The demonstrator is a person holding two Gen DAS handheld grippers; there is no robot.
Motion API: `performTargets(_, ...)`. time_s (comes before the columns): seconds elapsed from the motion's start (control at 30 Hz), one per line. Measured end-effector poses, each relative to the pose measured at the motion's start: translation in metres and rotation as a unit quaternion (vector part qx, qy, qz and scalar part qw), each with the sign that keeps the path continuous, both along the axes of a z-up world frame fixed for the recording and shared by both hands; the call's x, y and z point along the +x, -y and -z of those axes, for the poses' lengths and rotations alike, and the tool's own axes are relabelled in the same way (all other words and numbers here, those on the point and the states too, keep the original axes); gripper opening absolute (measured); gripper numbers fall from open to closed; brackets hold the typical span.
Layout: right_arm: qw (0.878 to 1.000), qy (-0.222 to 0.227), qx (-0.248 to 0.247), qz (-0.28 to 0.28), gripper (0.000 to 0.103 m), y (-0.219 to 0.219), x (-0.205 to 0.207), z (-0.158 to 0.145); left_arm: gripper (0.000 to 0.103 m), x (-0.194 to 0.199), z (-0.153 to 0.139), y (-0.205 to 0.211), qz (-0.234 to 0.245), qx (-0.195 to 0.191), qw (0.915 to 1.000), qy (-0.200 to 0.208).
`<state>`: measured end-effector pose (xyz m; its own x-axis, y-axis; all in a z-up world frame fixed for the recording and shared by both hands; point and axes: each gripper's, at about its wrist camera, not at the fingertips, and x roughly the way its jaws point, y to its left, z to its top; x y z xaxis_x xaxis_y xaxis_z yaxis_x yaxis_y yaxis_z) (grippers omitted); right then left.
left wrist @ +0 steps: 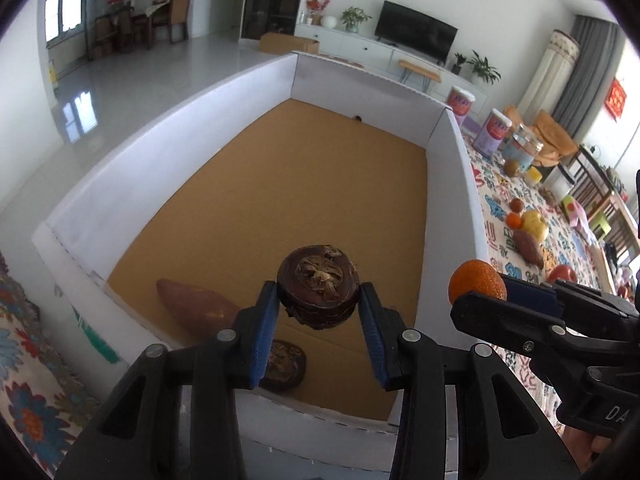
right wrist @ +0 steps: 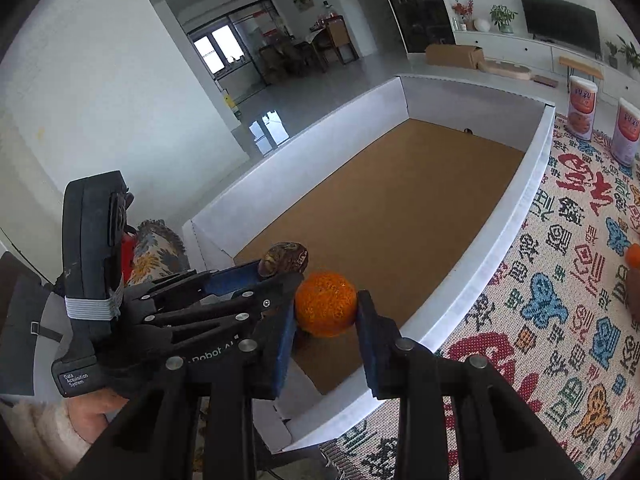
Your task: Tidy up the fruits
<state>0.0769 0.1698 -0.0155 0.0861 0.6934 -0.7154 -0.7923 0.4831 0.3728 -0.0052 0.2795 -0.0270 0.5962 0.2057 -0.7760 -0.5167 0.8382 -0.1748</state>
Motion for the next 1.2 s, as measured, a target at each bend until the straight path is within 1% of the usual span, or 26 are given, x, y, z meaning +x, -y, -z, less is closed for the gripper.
performTargets(0.03,1.0,0.0,-0.006,0.004,0.033,-0.004,0.001,0.004,0.046,0.001,0.001,0.0,-0.005,0.008,1.0,-0.002)
performTargets(0.07,1.0,0.0,-0.012,0.01,0.041,-0.007,0.003,0.007,0.05,0.001,0.001,0.001,-0.008,0.014,0.9999,-0.003)
performTargets(0.1,1.0,-0.002,-0.014,0.017,0.045,-0.007,0.004,0.007,0.06,0.001,-0.002,0.001,-0.009,0.02,0.9998,-0.002)
performTargets(0.13,1.0,-0.001,-0.011,0.025,0.047,-0.004,0.006,0.005,0.067,0.001,-0.006,0.003,-0.012,0.025,0.9996,0.005)
performTargets(0.2,0.999,0.01,0.009,0.041,0.047,0.007,0.009,-0.007,0.074,0.0,-0.022,0.007,-0.013,0.038,0.9988,0.028)
performTargets(0.27,0.997,0.037,0.032,0.059,0.047,0.026,0.011,-0.027,0.079,-0.001,-0.042,0.014,-0.006,0.046,0.9971,0.061)
performTargets(0.3,0.995,0.054,0.045,0.069,0.047,0.037,0.013,-0.04,0.084,-0.001,-0.052,0.02,-0.001,0.049,0.9957,0.079)
performTargets(0.33,0.993,0.07,0.057,0.08,0.05,0.047,0.015,-0.051,0.089,0.0,-0.063,0.028,0.008,0.051,0.9939,0.098)
performTargets(0.4,0.986,0.102,0.075,0.109,0.059,0.076,0.019,-0.068,0.089,0.003,-0.078,0.048,0.037,0.05,0.9899,0.128)
performTargets(0.43,0.982,0.119,0.078,0.125,0.065,0.091,0.021,-0.072,0.09,0.006,-0.083,0.059,0.055,0.047,0.9879,0.137)
performTargets(0.47,0.977,0.137,0.076,0.145,0.07,0.109,0.022,-0.072,0.091,0.008,-0.086,0.072,0.075,0.043,0.9857,0.144)
performTargets(0.53,0.967,0.163,0.059,0.186,0.074,0.145,0.028,-0.062,0.094,0.016,-0.085,0.1,0.119,0.028,0.9812,0.15)
performTargets(0.6,0.958,0.167,0.023,0.233,0.075,0.182,0.039,-0.037,0.095,0.027,-0.074,0.131,0.167,0.014,0.9765,0.135)
performTargets(0.67,0.947,0.149,-0.027,0.284,0.075,0.224,0.052,-0.003,0.095,0.043,-0.051,0.16,0.205,0.0,0.9728,0.107)
performTargets(0.73,0.929,0.124,-0.068,0.341,0.075,0.27,0.062,0.031,0.095,0.061,-0.021,0.188,0.233,-0.006,0.9694,0.079)
performTargets(0.83,0.901,0.081,-0.104,0.414,0.075,0.328,0.071,0.071,0.095,0.086,0.022,0.213,0.242,-0.001,0.9698,0.031)
performTargets(0.87,0.893,0.076,-0.108,0.431,0.075,0.343,0.069,0.08,0.095,0.094,0.034,0.219,0.239,0.002,0.9708,0.017)
performTargets(0.9,0.885,0.08,-0.114,0.445,0.075,0.353,0.066,0.087,0.095,0.102,0.044,0.222,0.236,0.007,0.9716,0.006)
performTargets(0.93,0.873,0.07,-0.118,0.467,0.075,0.366,0.062,0.091,0.095,0.108,0.05,0.223,0.233,0.012,0.9723,0.002)
performTargets(0.97,0.87,0.049,-0.102,0.48,0.075,0.375,0.063,0.092,0.095,0.113,0.056,0.225,0.23,0.019,0.9729,0.0)
performTargets(1.0,0.87,0.05,-0.082,0.484,0.075,0.381,0.063,0.088,0.095,0.118,0.06,0.226,0.228,0.029,0.9732,-0.002)
performTargets(1.07,0.861,0.07,-0.092,0.496,0.075,0.382,0.063,0.085,0.095,0.13,0.068,0.227,0.223,0.05,0.9736,-0.006)
performTargets(1.13,0.864,0.057,-0.098,0.49,0.075,0.38,0.067,0.092,0.095,0.14,0.077,0.225,0.215,0.056,0.9749,-0.014)
performTargets(1.2,0.864,0.053,-0.11,0.489,0.075,0.378,0.07,0.095,0.095,0.146,0.085,0.222,0.204,0.048,0.9775,-0.025)
